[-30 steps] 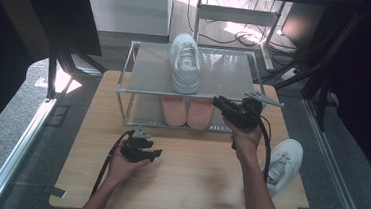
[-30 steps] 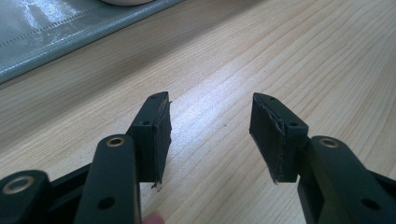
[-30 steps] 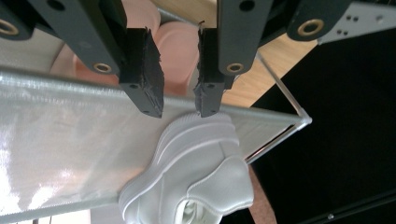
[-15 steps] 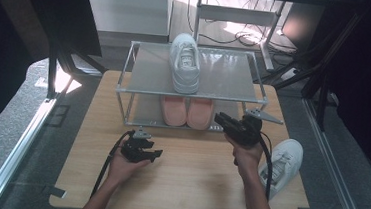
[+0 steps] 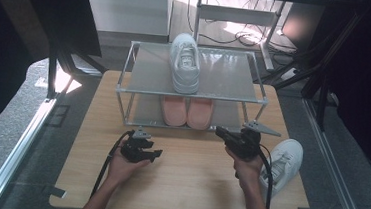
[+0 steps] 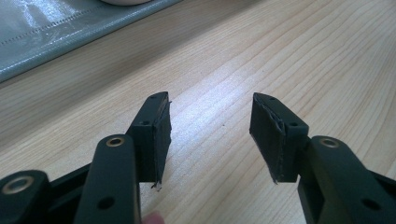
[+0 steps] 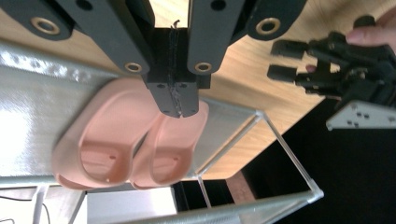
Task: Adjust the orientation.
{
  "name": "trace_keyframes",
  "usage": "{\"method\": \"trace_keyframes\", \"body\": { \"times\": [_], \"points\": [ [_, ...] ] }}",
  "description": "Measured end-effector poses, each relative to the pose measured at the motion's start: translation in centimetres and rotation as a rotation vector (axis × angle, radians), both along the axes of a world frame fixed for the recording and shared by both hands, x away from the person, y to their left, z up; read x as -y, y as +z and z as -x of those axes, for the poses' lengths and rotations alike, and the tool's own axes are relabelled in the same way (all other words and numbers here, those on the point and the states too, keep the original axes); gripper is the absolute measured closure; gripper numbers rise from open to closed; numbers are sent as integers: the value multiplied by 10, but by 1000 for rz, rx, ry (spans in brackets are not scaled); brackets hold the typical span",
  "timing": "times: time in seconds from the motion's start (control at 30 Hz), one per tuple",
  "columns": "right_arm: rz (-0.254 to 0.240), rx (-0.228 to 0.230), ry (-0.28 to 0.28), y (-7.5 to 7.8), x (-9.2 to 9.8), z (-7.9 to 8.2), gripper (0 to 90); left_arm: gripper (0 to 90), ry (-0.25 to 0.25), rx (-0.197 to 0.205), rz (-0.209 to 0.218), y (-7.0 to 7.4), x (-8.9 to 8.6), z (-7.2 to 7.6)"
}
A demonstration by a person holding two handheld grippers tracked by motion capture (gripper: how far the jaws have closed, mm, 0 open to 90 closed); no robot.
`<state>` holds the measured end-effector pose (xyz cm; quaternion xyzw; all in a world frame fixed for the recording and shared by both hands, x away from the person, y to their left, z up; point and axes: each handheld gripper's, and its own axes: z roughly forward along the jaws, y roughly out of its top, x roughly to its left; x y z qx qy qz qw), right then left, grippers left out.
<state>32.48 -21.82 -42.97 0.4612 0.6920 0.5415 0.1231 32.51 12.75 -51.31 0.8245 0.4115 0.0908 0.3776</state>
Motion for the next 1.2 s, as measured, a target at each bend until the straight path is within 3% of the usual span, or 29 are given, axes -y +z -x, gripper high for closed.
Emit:
{"method": "trace_keyframes", "body": {
  "times": [0.17, 0.4, 1.2],
  "points": [
    [54, 6, -3, -6, -1, 15, 898, 488, -3, -2, -2, -1, 0, -1],
    [94, -5, 0, -15, -1, 29, 899, 488, -7, -3, -4, -1, 2, -1],
    [143, -46, -64, -32, 24, 62, 900, 488, 3, -1, -4, -1, -1, -1]
  ]
}}
